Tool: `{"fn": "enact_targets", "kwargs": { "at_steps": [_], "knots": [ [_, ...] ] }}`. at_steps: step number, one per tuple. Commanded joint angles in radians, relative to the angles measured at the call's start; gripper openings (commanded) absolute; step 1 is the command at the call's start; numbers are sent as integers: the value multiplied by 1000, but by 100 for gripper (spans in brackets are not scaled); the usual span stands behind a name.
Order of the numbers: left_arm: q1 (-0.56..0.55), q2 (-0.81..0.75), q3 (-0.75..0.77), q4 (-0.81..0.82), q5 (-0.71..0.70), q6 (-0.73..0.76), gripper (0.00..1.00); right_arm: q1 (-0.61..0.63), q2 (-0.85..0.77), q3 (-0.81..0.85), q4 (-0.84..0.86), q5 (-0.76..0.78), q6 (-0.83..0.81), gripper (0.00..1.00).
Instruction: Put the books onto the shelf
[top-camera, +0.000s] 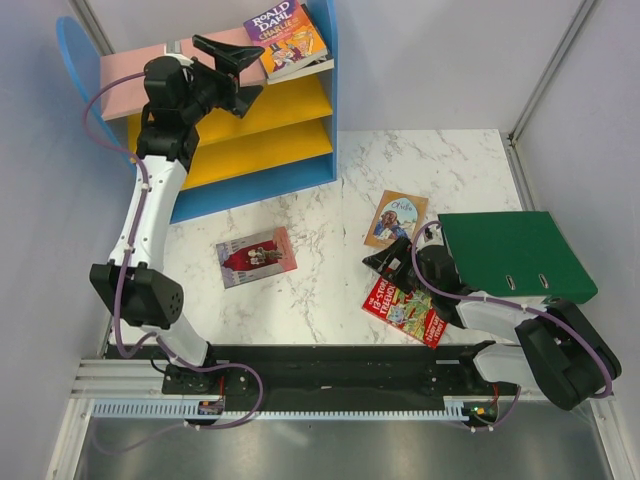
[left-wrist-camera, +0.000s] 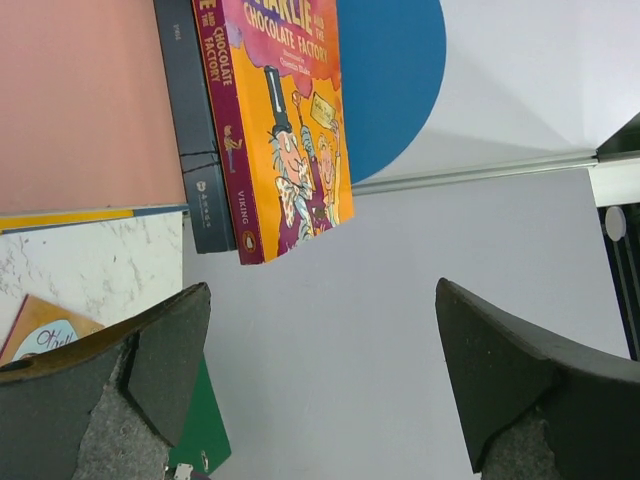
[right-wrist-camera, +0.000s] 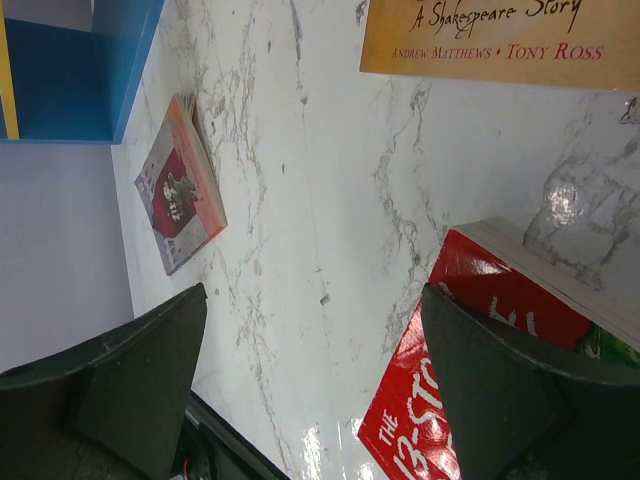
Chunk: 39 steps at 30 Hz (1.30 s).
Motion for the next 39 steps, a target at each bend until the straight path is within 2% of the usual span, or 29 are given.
{"fn": "enact_targets", "kwargs": {
  "at_steps": [1, 4, 9, 12, 13, 14, 18, 19, 21, 22, 23, 25, 26, 27, 29, 32, 35, 39],
  "knots": [
    [25, 38, 69, -49, 54, 51, 99, 2, -13, 9, 9, 1, -21, 95],
    [23, 59, 94, -52, 97, 41, 95, 2, -11, 9, 10, 2, -21, 95],
    [19, -53, -47, -53, 98, 139, 94, 2, -20, 26, -19, 5, -36, 95],
    [5, -205, -214, -70, 91, 254, 94, 4, -31, 64, -83, 13, -67, 96],
    [0, -248, -319, -82, 68, 321, 94, 2, -34, 77, -124, 14, -93, 96],
    [-9, -336, -377, -98, 52, 359, 94, 2, -36, 92, -152, 16, -105, 96],
    [-76, -500, -650, -178, 3, 512, 96, 2, -51, 192, -310, 53, -180, 96],
    [-87, -530, -766, -179, -12, 544, 96, 2, -56, 213, -389, 79, -199, 96],
    [-124, -595, -872, -184, -28, 572, 97, 4, -63, 296, -479, 120, -271, 96],
    [-142, -607, -968, -182, -35, 575, 97, 4, -63, 330, -610, 146, -294, 97],
    [-165, -615, -1007, -181, -40, 577, 97, 2, -65, 389, -659, 210, -324, 97],
    [-262, -609, -1089, -172, -63, 574, 98, 2, -63, 448, -826, 292, -395, 97],
    [-303, -603, -1106, -170, -84, 565, 98, 2, -60, 492, -877, 365, -411, 97],
    [-391, -584, -1123, -144, -104, 546, 99, 0, -57, 512, -923, 404, -430, 97],
    [-470, -548, -1155, -116, -144, 520, 99, -9, -51, 551, -1034, 450, -435, 96],
    [-628, -448, -1158, -57, -166, 476, 100, -36, -28, 577, -1120, 453, -449, 96],
    [-734, -313, -1112, -7, -175, 446, 100, -49, 21, 588, -1177, 427, -472, 95],
    [-820, -160, -999, 25, -175, 410, 100, -52, 70, 568, -1188, 384, -487, 95]
  ]
}}
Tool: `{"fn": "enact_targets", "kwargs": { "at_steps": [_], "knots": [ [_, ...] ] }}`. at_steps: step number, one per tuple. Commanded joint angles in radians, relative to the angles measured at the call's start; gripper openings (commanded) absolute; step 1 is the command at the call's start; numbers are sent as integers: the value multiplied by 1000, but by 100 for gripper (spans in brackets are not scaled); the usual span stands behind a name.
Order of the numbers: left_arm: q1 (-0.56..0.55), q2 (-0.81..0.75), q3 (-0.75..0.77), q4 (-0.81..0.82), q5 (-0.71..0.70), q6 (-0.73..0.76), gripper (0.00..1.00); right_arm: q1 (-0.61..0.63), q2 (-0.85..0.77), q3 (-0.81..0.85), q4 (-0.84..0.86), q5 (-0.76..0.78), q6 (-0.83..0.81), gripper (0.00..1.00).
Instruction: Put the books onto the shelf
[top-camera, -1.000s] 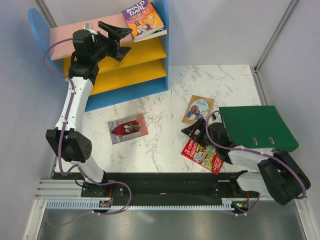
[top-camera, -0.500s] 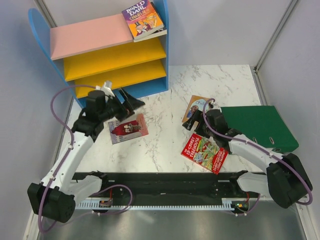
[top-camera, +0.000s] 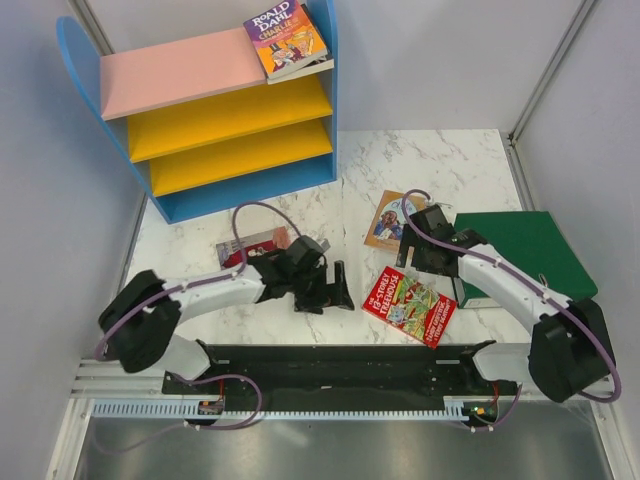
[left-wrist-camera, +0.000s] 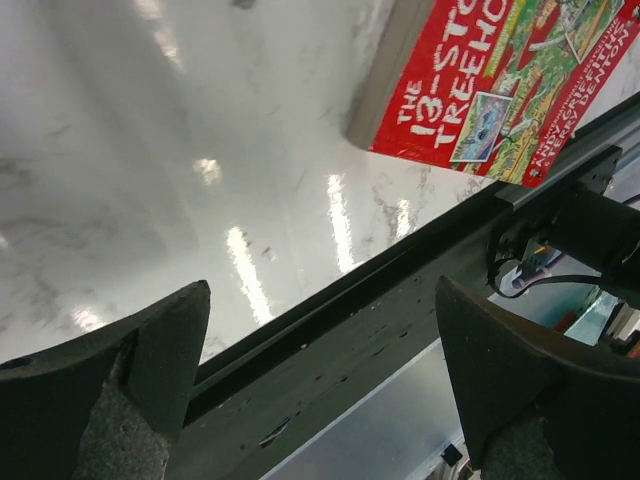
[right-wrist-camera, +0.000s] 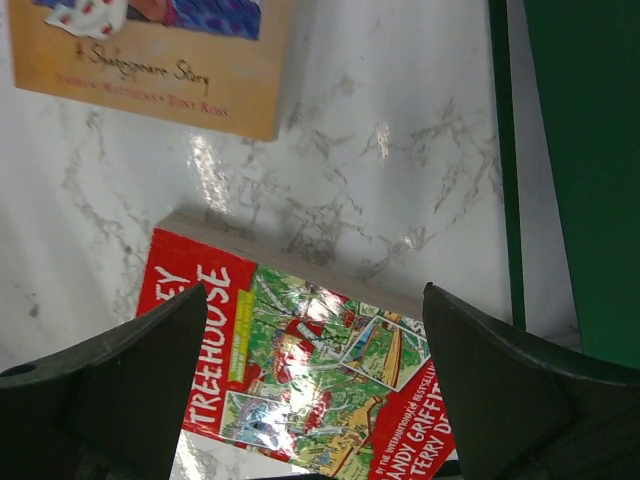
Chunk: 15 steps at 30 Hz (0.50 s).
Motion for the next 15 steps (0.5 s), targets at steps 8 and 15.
{"fn": "enact_targets", "kwargs": {
  "at_steps": [8, 15],
  "knots": [
    [-134, 304, 103, 403, 51, -242, 100, -4, 112, 0, -67, -75, -90, 95],
    [-168, 421, 63, 615, 42, -428, 100, -8, 141, -17, -30, -150, -122, 94]
  ]
}}
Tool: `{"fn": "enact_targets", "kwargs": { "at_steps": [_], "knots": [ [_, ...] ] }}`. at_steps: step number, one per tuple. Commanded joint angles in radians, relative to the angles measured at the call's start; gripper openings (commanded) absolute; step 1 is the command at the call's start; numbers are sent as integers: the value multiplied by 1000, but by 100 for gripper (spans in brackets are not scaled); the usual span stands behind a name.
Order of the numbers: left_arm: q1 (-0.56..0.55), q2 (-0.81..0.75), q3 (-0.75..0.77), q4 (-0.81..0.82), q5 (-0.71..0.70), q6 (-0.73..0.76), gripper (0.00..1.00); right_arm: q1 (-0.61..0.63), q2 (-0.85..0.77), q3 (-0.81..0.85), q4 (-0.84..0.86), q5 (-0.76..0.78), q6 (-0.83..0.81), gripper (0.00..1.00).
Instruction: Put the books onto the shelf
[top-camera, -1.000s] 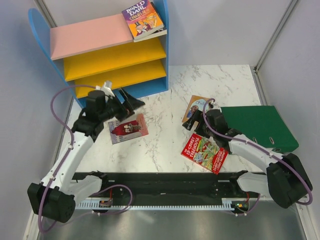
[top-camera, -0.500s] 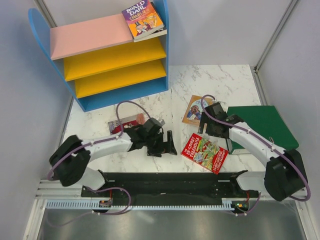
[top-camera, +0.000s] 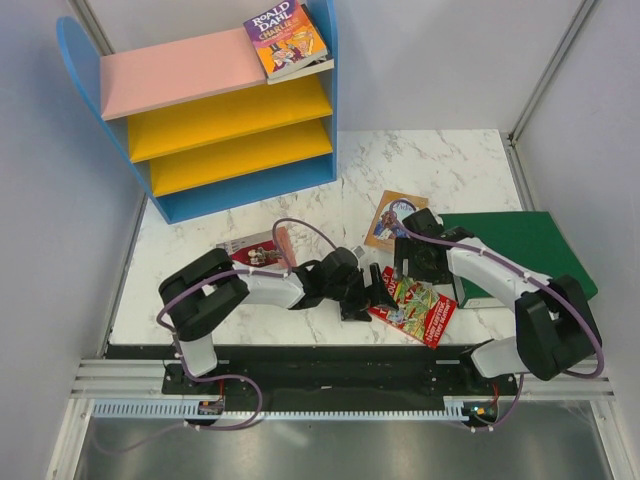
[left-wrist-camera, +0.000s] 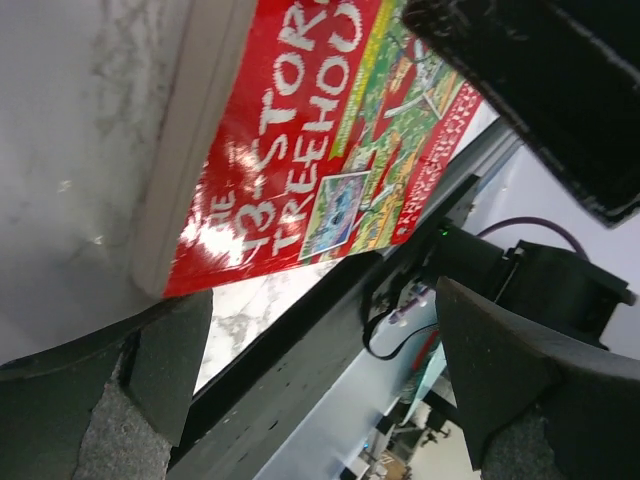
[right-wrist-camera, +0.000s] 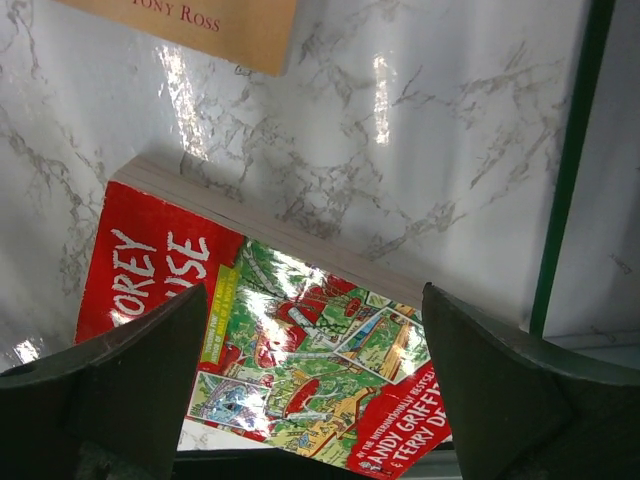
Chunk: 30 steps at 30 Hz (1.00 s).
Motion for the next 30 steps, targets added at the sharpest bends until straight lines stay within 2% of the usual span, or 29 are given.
{"fn": "enact_targets", "kwargs": {
  "at_steps": [1, 10, 15, 22, 25, 30],
  "knots": [
    [-24, 61, -28, 141, -31, -142, 99, -9, 21, -20, 31, -79, -41, 94],
    [25, 37, -82, 123, -169, -206, 100, -20, 37, -28, 45, -170, -84, 89],
    [100, 36, -65, 112, -165, -180, 100, -19, 47, -28, 65, -234, -91, 88],
    [232, 70, 96, -11, -131, -62, 100, -17, 54, -29, 86, -308, -98, 85],
    [280, 52, 115, -39, -114, -31, 100, -20, 36, -29, 97, -314, -96, 85],
    [297, 0, 112, -83, -84, 18, 100, -19, -21, -32, 126, -305, -85, 84]
  ]
}}
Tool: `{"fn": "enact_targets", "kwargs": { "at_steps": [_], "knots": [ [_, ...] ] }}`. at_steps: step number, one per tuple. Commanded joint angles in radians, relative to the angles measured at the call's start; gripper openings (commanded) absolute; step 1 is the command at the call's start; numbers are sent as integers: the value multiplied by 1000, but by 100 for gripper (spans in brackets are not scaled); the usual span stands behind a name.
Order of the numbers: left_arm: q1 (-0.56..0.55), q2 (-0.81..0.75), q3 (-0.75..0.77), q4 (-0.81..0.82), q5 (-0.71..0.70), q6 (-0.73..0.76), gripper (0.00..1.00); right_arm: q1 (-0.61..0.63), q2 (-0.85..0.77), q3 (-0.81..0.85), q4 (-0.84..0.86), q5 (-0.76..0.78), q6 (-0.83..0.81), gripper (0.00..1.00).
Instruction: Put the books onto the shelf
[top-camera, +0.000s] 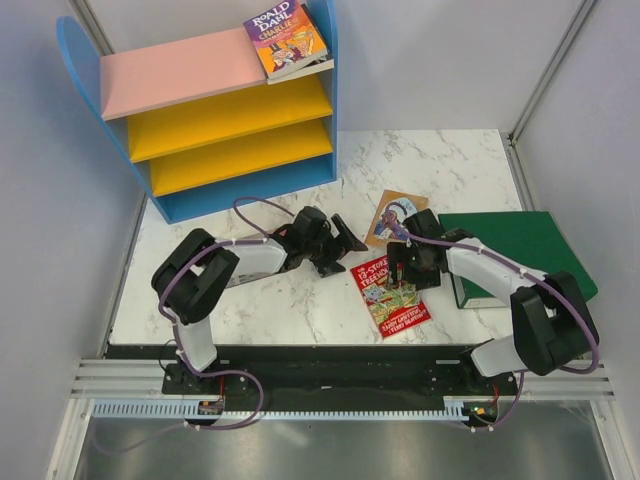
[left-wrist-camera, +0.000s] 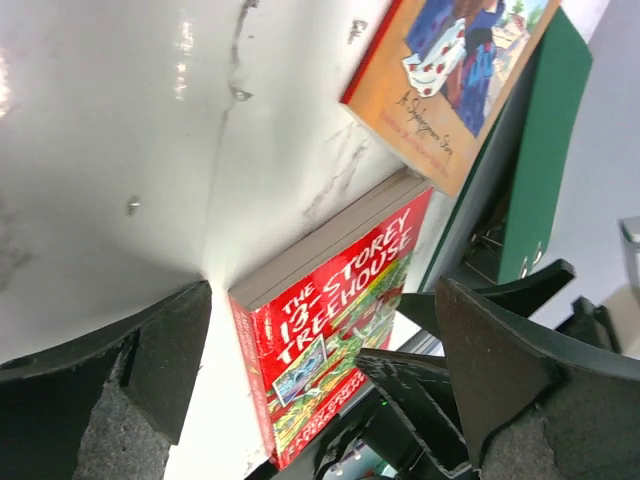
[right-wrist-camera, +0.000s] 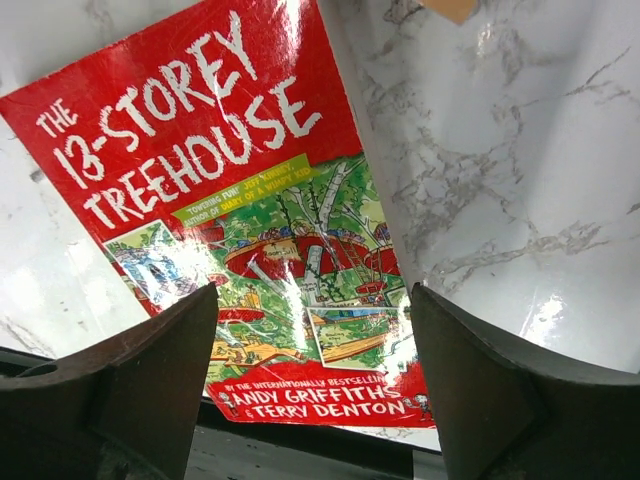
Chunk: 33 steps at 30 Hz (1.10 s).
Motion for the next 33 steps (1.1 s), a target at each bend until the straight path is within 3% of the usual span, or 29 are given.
{"fn": "enact_targets", "kwargs": {
  "at_steps": [1, 6, 12, 20, 33],
  "knots": [
    [-2, -75, -5, -66, 14, 91, 100, 4, -66, -4, 63, -19, 7, 84],
    [-60, -126, -73, -20, 36, 58, 100, 5, -101, -21, 64, 144, 22, 85],
    [-153, -82, -73, 39, 29, -1, 100, 2, -105, -58, 115, 194, 21, 85],
    [-210, 7, -90, 135, 28, -89, 100, -6, -106, -99, 239, -22, -54, 85],
    [-215, 26, -150, 187, 6, -129, 100, -18, -140, -122, 274, -166, -79, 85]
  ]
}}
